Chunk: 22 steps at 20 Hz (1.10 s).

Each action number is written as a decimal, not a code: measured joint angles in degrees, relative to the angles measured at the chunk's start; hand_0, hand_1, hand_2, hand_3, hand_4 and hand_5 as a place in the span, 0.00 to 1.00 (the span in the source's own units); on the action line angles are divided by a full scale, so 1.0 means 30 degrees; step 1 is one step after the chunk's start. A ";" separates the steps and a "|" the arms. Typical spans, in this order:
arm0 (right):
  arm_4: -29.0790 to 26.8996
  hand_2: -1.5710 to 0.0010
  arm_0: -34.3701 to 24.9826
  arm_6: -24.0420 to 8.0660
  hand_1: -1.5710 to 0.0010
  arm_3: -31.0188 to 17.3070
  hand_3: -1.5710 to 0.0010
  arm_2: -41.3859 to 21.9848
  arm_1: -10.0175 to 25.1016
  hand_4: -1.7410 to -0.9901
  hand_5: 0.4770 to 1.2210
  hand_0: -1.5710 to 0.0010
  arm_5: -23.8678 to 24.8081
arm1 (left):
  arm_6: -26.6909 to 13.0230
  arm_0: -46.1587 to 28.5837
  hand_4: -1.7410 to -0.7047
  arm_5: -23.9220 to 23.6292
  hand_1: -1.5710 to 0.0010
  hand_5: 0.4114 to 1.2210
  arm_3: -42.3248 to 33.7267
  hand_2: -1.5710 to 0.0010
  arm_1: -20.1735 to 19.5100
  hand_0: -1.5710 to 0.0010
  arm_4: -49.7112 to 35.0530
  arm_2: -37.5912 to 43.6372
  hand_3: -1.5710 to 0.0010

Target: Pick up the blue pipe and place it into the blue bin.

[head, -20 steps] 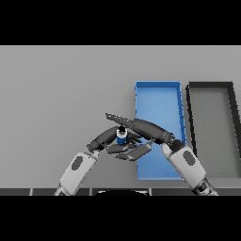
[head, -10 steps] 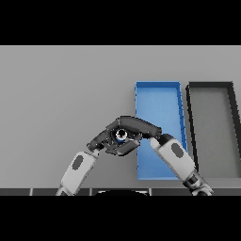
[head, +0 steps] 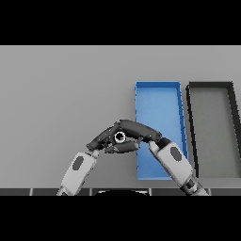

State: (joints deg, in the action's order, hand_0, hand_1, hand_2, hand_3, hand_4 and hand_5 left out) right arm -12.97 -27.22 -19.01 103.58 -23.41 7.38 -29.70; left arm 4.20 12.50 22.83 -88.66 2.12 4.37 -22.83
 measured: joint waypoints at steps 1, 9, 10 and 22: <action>-0.0263 0.02 -0.0087 -0.0634 0.02 0.0138 0.03 0.0027 -0.0339 0.33 0.94 0.02 0.0062 | 0.0268 -0.0061 0.01 -0.0143 0.00 1.00 -0.0131 0.01 0.0075 0.00 -0.0062 -0.0060 0.09; 0.0755 0.00 0.0443 -0.1210 0.00 0.0434 0.00 0.0319 -0.1416 0.32 0.99 0.00 0.0441 | 0.0400 0.0266 0.54 0.1029 0.71 0.91 0.0082 0.72 -0.0370 0.69 0.1307 0.0259 0.78; 0.0700 0.00 0.0355 -0.1494 0.00 0.0439 0.00 0.0467 -0.1528 0.32 0.99 0.00 0.0311 | 0.0257 0.0327 0.59 0.1306 0.77 0.80 0.0043 0.78 -0.0393 0.75 0.1445 0.0287 0.82; 0.1640 0.00 0.0834 -0.0421 0.00 0.0790 0.00 0.1452 -0.2719 0.33 1.00 0.00 -0.0488 | -0.3292 0.0292 0.74 0.1098 0.98 0.15 0.0684 0.98 0.0051 0.98 0.1084 0.0779 0.99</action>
State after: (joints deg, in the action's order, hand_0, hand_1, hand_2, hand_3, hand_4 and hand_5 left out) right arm -8.05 -24.72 -20.27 105.95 -19.05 -0.78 -31.16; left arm -5.67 13.38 26.13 -86.61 2.27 7.62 -20.50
